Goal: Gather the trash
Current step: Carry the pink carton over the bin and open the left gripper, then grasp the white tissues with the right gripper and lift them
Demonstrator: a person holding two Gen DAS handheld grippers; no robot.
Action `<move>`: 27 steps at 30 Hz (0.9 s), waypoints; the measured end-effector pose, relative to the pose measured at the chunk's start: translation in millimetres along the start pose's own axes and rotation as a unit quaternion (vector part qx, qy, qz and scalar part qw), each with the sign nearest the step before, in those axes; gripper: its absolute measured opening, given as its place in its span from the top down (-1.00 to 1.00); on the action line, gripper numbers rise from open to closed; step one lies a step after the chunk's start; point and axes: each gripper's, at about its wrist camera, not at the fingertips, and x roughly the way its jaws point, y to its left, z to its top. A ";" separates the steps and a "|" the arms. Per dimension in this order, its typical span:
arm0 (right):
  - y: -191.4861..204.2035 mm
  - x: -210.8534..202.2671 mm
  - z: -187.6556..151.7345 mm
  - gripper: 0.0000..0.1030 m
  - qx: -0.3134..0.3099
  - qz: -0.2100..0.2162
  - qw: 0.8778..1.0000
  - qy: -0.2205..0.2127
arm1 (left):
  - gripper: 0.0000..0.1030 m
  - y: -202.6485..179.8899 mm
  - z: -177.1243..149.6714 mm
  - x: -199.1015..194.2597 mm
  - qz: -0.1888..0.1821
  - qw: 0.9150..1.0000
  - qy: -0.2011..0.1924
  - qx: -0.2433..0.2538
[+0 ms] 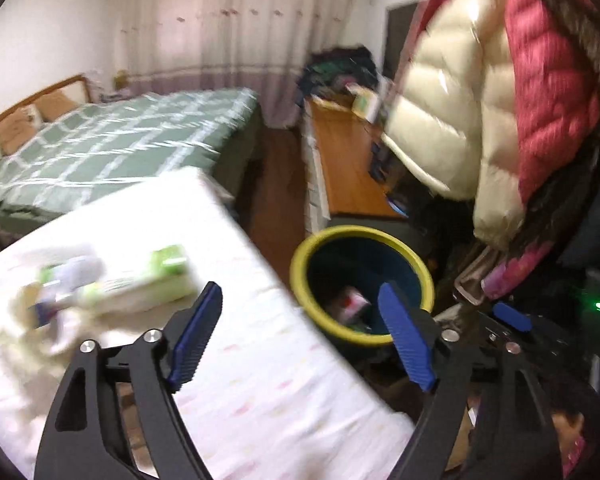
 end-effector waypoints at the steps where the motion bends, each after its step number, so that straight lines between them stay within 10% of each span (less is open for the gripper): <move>1: 6.4 -0.1 -0.7 -0.17 -0.006 0.005 1.000 0.002 | -0.62 13.5 -3.2 -20.1 0.012 1.000 -0.009 -0.008; 14: 194.5 6.3 -18.1 -0.17 -0.133 0.191 0.971 0.047 | -0.78 181.2 -92.0 -202.5 0.236 0.959 -0.077 -0.137; 27: 359.9 30.4 -46.7 -0.17 -0.212 0.261 0.936 0.105 | -0.79 228.8 -146.4 -225.2 0.242 0.950 -0.073 -0.184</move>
